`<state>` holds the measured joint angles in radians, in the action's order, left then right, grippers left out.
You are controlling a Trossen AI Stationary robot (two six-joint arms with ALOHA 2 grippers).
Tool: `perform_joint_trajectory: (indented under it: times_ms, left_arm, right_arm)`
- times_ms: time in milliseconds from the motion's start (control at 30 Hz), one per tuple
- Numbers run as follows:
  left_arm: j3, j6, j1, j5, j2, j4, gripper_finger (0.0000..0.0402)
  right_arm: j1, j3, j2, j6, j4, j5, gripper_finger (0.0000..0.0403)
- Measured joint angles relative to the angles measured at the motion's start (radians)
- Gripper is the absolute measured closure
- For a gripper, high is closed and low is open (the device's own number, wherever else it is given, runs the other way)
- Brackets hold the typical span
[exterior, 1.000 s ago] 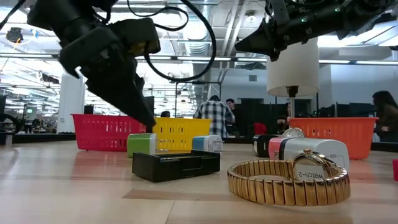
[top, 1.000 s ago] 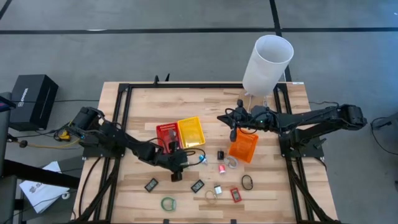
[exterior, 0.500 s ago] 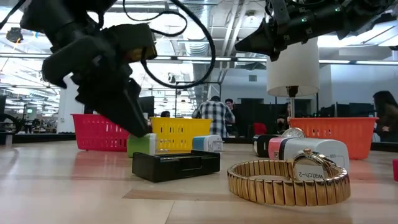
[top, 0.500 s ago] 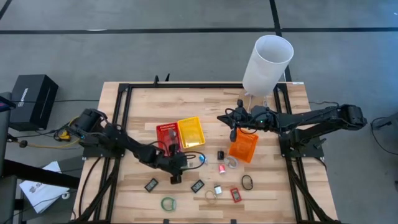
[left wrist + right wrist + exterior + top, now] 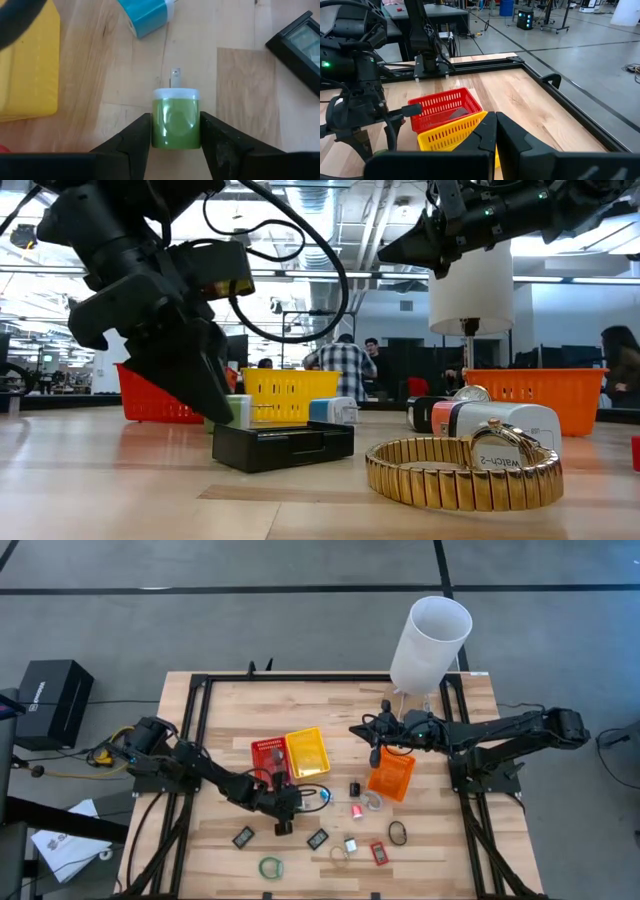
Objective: Pick & Place Office items
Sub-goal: Put the green charger adapter into the yellow bin
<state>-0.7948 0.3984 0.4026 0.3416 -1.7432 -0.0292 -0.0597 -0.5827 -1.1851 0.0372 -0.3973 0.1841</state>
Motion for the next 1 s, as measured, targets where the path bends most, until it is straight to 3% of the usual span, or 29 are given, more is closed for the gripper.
perform_joint_trajectory:
  times_ms: [167,667,1000]
  left_arm:
    - [0.0,-0.026,0.0,0.0,0.007,0.002,0.0277]
    - [-0.097,-0.239,-0.105,0.034,0.009,0.012,0.0267]
    - [-0.096,-0.251,-0.181,0.032,0.044,0.011,0.0267]
  right_arm:
    - [0.0,0.0,0.0,-0.003,0.0,0.0,0.0402]
    - [0.0,0.0,0.0,-0.002,0.0,0.0,0.0402]
    - [0.0,0.0,0.0,-0.002,0.002,0.0,0.0402]
